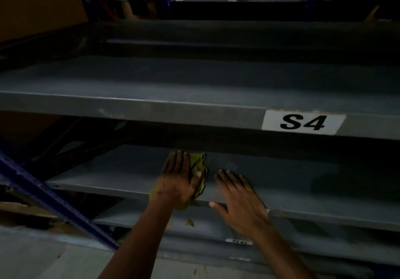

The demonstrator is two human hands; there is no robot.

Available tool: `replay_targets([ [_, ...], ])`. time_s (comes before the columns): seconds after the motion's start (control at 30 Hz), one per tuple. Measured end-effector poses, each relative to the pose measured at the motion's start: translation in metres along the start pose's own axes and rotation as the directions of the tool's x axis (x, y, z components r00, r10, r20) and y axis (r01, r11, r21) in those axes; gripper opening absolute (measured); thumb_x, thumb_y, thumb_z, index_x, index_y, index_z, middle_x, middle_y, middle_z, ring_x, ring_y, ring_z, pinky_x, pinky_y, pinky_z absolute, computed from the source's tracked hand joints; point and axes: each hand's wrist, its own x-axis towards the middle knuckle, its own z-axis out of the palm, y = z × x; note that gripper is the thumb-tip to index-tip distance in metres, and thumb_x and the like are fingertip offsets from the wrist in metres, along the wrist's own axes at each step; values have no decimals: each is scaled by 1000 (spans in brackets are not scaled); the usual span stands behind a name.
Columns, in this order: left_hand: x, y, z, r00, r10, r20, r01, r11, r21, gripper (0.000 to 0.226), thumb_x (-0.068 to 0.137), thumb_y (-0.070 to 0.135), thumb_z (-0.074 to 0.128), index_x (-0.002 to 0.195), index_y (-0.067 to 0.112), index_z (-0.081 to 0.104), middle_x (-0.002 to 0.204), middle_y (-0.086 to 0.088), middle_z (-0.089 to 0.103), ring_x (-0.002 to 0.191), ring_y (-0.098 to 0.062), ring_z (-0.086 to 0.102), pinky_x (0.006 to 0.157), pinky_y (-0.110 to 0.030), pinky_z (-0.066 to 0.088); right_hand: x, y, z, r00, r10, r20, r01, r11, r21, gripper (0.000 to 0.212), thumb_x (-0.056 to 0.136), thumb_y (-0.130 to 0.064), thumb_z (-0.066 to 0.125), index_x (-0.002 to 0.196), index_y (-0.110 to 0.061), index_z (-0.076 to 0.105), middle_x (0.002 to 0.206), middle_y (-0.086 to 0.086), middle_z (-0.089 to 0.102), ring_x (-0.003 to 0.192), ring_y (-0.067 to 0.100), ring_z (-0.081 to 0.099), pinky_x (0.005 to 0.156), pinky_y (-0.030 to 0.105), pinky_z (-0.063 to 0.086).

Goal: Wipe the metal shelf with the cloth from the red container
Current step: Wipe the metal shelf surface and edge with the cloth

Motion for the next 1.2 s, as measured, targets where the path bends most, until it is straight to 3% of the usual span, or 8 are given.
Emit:
replay_targets([
  [0.1, 5, 12, 4, 1000, -13, -4, 13, 1000, -25, 86, 92, 60, 1, 145, -2, 29, 151, -24, 28, 141, -37, 25, 116, -47, 20, 1, 1, 2, 1000, -2, -3, 2, 1000, 2, 79, 91, -71, 17, 151, -21, 24, 159, 1, 24, 147, 19, 17, 118, 46, 20],
  [0.27, 0, 24, 6, 1000, 15, -22, -15, 1000, 27, 84, 84, 58, -4, 150, 6, 5, 158, -17, 4, 146, -29, 0, 119, -40, 2, 0, 0, -1, 1000, -8, -24, 8, 1000, 5, 77, 91, -70, 27, 150, -21, 26, 158, 1, 28, 146, 19, 22, 117, 46, 23],
  [0.37, -7, 20, 7, 999, 33, -40, -33, 999, 22, 81, 85, 57, -3, 151, 8, 3, 159, -15, 4, 146, -28, -2, 119, -38, -1, -1, 1, -2, 999, -2, -52, 3, 1000, 18, 77, 90, -70, 31, 149, -21, 28, 156, 2, 31, 144, 19, 26, 116, 46, 26],
  [0.5, -10, 11, 7, 996, 3, -86, -6, 999, -40, 76, 90, 54, 8, 150, 9, 14, 158, -13, 14, 146, -29, 6, 115, -36, 1, -1, 1, -2, 998, -13, -65, 14, 1000, 6, 75, 90, -69, 30, 147, -20, 34, 154, 4, 36, 142, 21, 31, 115, 47, 28],
  [0.63, -2, 7, 7, 994, -54, -94, 51, 998, -39, 67, 93, 44, 25, 141, -1, 38, 146, -22, 39, 136, -40, 34, 110, -51, 23, 0, 2, 0, 997, -35, -65, 35, 999, 2, 75, 90, -67, 32, 145, -17, 37, 152, 6, 39, 140, 24, 35, 112, 49, 32],
  [0.73, 6, 9, 11, 988, -91, -123, 89, 996, -24, 65, 92, 41, 30, 137, -4, 43, 141, -25, 44, 131, -42, 41, 107, -54, 31, 0, 1, 1, 998, -36, -58, 36, 999, 5, 74, 90, -65, 34, 144, -16, 39, 152, 7, 39, 140, 25, 35, 112, 51, 32],
  [0.93, 7, 35, 15, 992, -80, -98, 83, 996, 25, 69, 93, 46, 20, 145, 1, 30, 151, -19, 31, 140, -35, 27, 114, -43, 8, -2, 0, 0, 996, -39, -77, 41, 999, 21, 74, 90, -63, 32, 146, -15, 37, 153, 8, 37, 142, 25, 31, 113, 52, 30],
  [1.2, 0, 50, 17, 994, 5, -113, -5, 1000, 2, 72, 92, 45, 14, 145, -2, 27, 152, -23, 27, 142, -36, 23, 116, -43, 12, -15, 9, -1, 997, 31, -75, -32, 999, -13, 76, 90, -64, 32, 147, -13, 34, 154, 7, 34, 143, 23, 28, 114, 52, 22],
])
